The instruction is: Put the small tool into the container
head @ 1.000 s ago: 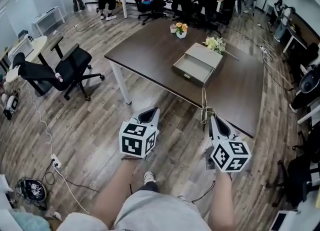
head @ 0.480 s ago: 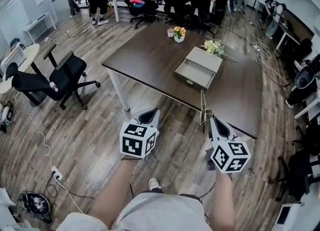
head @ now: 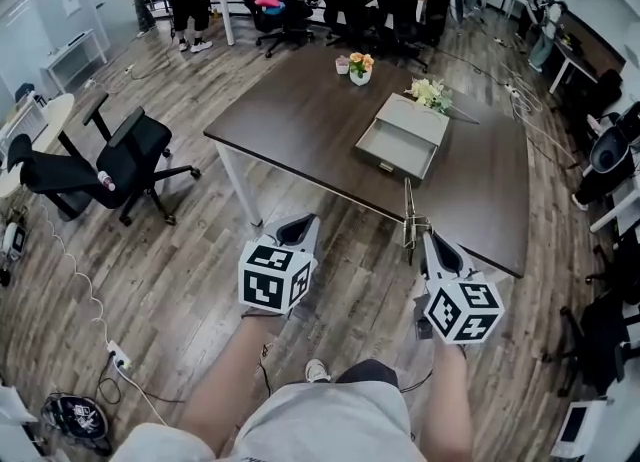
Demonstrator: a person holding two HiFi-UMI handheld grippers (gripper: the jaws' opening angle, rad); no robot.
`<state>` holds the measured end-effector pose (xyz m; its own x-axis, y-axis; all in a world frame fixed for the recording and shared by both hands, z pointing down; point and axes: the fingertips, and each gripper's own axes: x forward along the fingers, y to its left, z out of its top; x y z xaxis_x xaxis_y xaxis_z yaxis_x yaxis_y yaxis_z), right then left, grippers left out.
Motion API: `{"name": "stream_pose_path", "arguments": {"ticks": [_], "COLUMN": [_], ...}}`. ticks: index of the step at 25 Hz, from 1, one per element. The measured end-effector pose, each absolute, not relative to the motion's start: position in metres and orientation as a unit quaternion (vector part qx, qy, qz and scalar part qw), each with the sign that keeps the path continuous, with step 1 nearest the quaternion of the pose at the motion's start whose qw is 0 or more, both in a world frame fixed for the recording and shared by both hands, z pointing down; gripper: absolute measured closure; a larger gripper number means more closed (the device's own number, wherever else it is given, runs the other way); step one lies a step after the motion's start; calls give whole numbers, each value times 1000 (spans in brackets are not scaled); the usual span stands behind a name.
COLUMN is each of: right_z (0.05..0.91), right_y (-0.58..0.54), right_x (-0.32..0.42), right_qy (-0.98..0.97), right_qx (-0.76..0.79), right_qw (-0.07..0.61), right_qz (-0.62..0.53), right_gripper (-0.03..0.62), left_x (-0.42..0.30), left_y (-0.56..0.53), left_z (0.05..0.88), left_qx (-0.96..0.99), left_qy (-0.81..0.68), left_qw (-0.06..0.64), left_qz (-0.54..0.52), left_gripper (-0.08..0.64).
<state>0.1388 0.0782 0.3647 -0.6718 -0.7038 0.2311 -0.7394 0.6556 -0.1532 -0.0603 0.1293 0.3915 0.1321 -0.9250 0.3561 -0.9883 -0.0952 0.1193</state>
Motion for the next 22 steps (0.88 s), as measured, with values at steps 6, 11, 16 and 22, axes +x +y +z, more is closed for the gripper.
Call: {"name": "stream_pose_path", "arguments": {"ticks": [6, 11, 16, 22], "right_z": [371, 379, 383, 389], "right_y": [66, 52, 24, -27], "right_x": [135, 126, 124, 122], "right_qy": [-904, -904, -905, -904], "right_qx": [403, 402, 399, 401], "right_qw": [73, 73, 75, 78], "right_qz": [120, 123, 122, 127], "right_gripper": [580, 580, 579, 579], "left_x": [-64, -73, -75, -72], "left_y": [114, 100, 70, 15], "left_z": [395, 400, 404, 410], "left_qx": [737, 738, 737, 744], "left_qy": [-647, -646, -646, -637], "left_qw": [164, 162, 166, 167], "left_qz": [105, 107, 106, 111], "left_gripper": [561, 561, 561, 561]}}
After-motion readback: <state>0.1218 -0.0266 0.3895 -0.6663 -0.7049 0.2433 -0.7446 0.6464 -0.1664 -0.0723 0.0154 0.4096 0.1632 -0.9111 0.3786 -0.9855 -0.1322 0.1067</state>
